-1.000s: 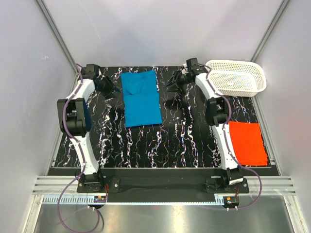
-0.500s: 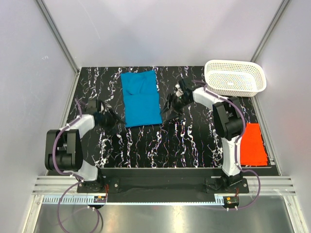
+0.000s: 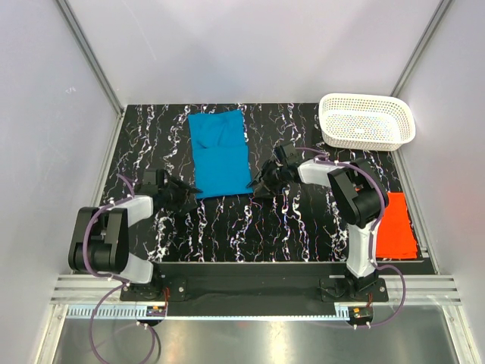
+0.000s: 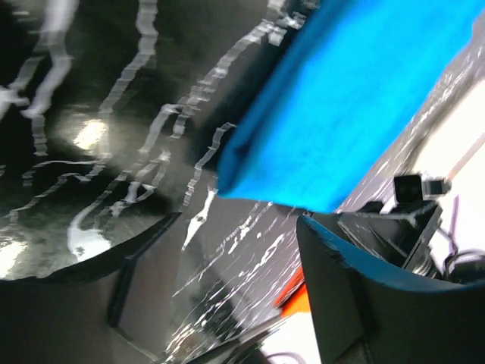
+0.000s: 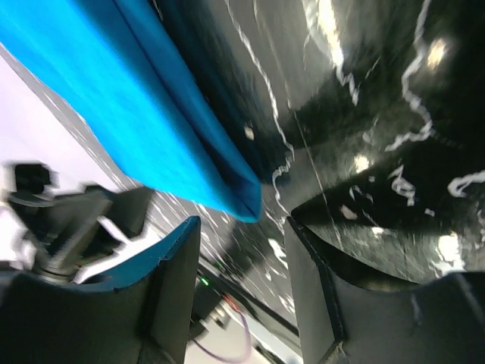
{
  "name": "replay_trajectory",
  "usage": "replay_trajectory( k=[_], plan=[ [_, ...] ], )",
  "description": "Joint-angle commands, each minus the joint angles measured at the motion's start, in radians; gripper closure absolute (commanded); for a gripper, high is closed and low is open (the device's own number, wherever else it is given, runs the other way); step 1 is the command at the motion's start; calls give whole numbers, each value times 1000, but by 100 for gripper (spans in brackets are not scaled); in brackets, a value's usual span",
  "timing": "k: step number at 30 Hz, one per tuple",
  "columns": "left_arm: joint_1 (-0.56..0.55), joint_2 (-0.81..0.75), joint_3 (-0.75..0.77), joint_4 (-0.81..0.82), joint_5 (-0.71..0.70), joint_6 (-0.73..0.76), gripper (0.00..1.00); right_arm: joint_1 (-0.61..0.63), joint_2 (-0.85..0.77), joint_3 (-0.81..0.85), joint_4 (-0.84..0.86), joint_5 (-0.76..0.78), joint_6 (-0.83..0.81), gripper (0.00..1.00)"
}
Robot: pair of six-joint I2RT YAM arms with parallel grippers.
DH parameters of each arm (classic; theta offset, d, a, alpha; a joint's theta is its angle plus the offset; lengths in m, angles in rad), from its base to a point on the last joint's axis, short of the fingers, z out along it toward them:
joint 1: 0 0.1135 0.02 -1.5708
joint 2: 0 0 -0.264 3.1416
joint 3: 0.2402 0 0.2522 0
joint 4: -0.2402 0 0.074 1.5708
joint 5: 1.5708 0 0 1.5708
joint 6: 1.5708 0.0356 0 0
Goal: Fold and stack the t-shirts
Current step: Fold the tshirt
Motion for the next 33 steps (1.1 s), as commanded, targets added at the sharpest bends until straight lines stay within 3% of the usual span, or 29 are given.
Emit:
replay_trajectory(
  k=[1, 17, 21, 25, 28, 30, 33],
  plan=[
    [-2, 42, -39, 111, -45, -134, 35, 5, -41, -27, 110, 118, 114, 45],
    [-2, 128, -9, 135, -59, -185, 54, 13, -7, -79, 137, 167, 238, 49],
    [-2, 148, -7, 145, -65, -171, 65, 14, 10, -69, 137, 153, 226, 55],
    [0, 168, 2, 158, -53, -159, 75, 14, 28, -47, 137, 141, 195, 69],
    [3, 176, 13, 151, -48, -146, 80, 14, 50, -24, 137, 104, 163, 74],
    [1, 173, 17, 147, -53, -143, 80, 17, 45, -33, 136, 97, 161, 73],
    [3, 176, 17, 141, -53, -139, 80, 16, 19, -61, 133, 100, 152, 63]
  ],
)
